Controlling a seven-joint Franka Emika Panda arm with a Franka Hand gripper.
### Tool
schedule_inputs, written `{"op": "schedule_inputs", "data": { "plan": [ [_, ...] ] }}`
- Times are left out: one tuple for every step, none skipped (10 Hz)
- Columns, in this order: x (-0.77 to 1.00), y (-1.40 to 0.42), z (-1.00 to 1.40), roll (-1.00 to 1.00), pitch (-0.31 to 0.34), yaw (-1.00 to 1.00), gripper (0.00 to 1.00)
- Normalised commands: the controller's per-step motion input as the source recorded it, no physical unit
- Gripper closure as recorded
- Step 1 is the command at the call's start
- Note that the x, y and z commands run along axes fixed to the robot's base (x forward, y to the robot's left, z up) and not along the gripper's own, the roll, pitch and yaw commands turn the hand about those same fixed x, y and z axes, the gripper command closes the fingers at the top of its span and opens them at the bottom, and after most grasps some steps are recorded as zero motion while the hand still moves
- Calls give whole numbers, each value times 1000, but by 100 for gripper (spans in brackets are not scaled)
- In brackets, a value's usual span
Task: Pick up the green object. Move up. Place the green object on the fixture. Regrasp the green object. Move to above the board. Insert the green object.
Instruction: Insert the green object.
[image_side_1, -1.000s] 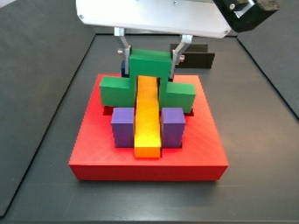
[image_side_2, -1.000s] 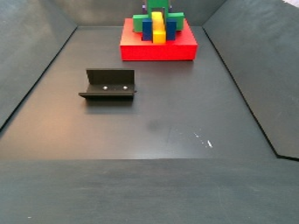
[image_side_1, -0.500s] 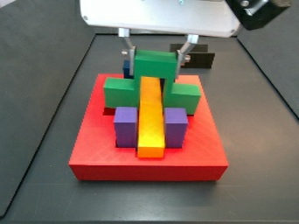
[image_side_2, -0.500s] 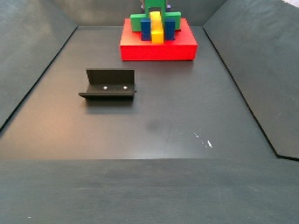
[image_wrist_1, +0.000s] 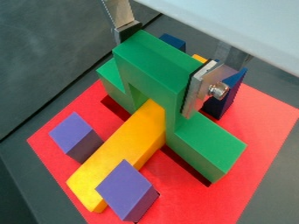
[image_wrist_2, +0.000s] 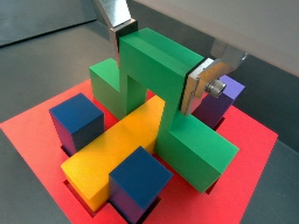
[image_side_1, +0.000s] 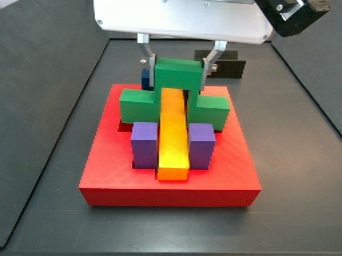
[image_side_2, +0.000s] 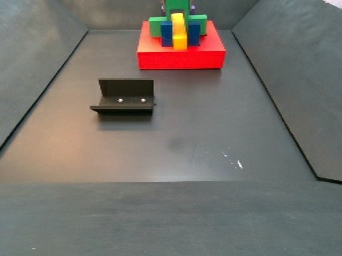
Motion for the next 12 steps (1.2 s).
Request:
{"op": "schedule_inputs", "data": {
  "plan": [
    [14,0,-66,-41,0,109,100],
    [0,0,0,0,19,0,100],
    [0,-46,0,0,0,0,100],
    [0,-191,-54,0,-13,0,100],
    [0,-289,-40,36,-14,0,100],
    [20,-194,0,51,0,0,100],
    [0,6,0,-10,0,0,100],
    [0,231,-11,-43,0,37,100],
    [0,217,0,-123,0,163,100],
    [46,129,0,-120,0,206,100],
    [0,0,-31,0,0,0,100],
    [0,-29,-89,0,-17,43,100]
  ]
}}
